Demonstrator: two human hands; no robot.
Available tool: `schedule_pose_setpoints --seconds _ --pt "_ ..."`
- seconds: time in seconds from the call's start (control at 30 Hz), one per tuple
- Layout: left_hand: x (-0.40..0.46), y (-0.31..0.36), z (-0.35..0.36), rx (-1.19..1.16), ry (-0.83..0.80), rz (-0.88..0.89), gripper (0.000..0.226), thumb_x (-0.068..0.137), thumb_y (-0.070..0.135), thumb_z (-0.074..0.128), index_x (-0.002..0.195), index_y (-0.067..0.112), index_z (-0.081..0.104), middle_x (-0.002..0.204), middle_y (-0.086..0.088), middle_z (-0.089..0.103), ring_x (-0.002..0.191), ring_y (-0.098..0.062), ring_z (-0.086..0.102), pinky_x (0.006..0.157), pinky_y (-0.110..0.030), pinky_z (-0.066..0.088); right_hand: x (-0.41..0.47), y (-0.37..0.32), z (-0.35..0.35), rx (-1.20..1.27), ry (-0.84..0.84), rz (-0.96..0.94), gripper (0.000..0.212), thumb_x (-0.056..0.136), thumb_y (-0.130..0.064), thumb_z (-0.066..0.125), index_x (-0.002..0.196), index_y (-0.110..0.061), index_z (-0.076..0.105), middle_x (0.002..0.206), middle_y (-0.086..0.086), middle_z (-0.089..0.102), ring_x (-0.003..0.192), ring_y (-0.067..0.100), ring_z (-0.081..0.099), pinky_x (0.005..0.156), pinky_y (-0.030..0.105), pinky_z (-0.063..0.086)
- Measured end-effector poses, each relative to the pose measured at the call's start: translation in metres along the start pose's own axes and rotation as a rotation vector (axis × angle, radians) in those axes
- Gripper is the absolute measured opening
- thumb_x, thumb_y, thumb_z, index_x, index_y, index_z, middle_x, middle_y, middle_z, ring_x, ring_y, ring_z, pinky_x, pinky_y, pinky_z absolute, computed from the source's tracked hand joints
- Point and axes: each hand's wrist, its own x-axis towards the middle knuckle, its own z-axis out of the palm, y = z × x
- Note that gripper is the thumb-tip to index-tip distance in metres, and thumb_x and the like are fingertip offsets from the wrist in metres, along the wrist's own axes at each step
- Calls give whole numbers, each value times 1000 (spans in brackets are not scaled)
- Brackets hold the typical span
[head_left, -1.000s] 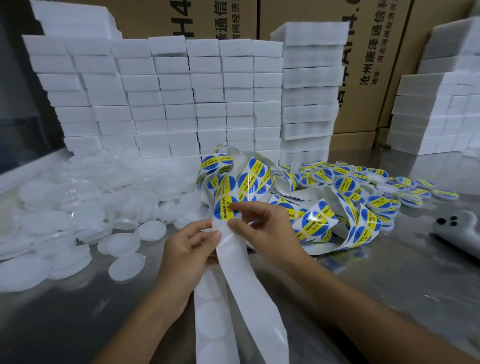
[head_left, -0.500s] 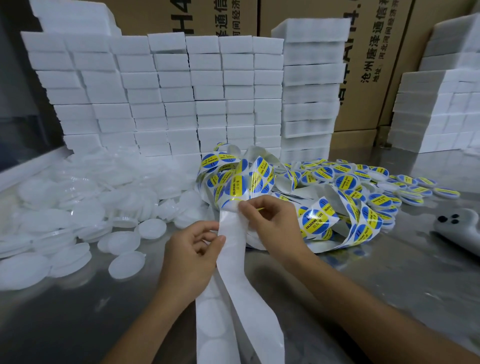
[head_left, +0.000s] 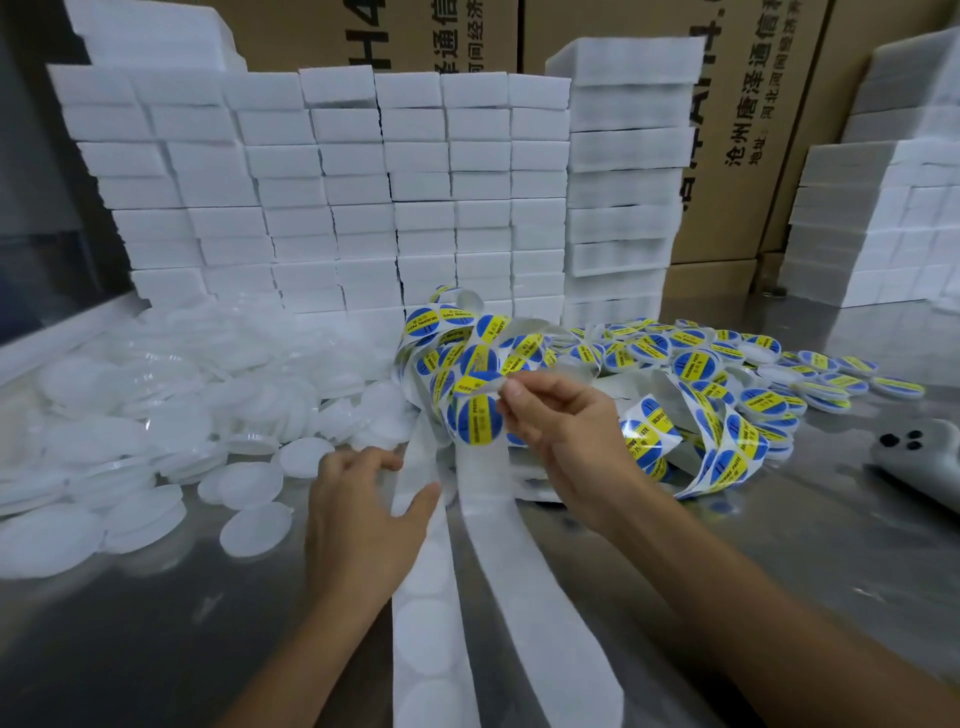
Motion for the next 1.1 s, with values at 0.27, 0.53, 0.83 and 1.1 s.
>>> schedule_pose_setpoints --seconds 0.27,0.53,0.83,1.1 --pt "2 3 0 -178 -123 -208 41 76 25 80 111 22 57 82 11 65 73 -10 62 64 -27 44 -7 17 5 -102 -150 216 21 82 3 70 85 -16 79 85 8 76 83 19 70 88 35 56" --pt "2 4 -2 -407 -235 -92 37 86 -8 48 92 26 62 93 10 75 92 -7 66 74 -20 49 4 20 -11 -51 -44 256 13 81 -9 74 87 -18 80 100 9 75 91 15 71 85 35 59" --pt "1 -3 -3 203 -369 299 11 83 24 57 75 23 50 80 7 51 80 -22 52 70 -34 39 3 23 -9 -127 -25 203 24 86 -3 71 82 -26 79 88 -2 77 84 7 72 87 33 57" --pt "7 -10 -9 267 -231 74 16 82 37 64 84 34 49 92 9 54 101 -21 52 83 -35 38 2 22 -6 -139 -56 212 22 86 -12 73 72 -28 78 83 -4 72 83 7 66 87 32 54"
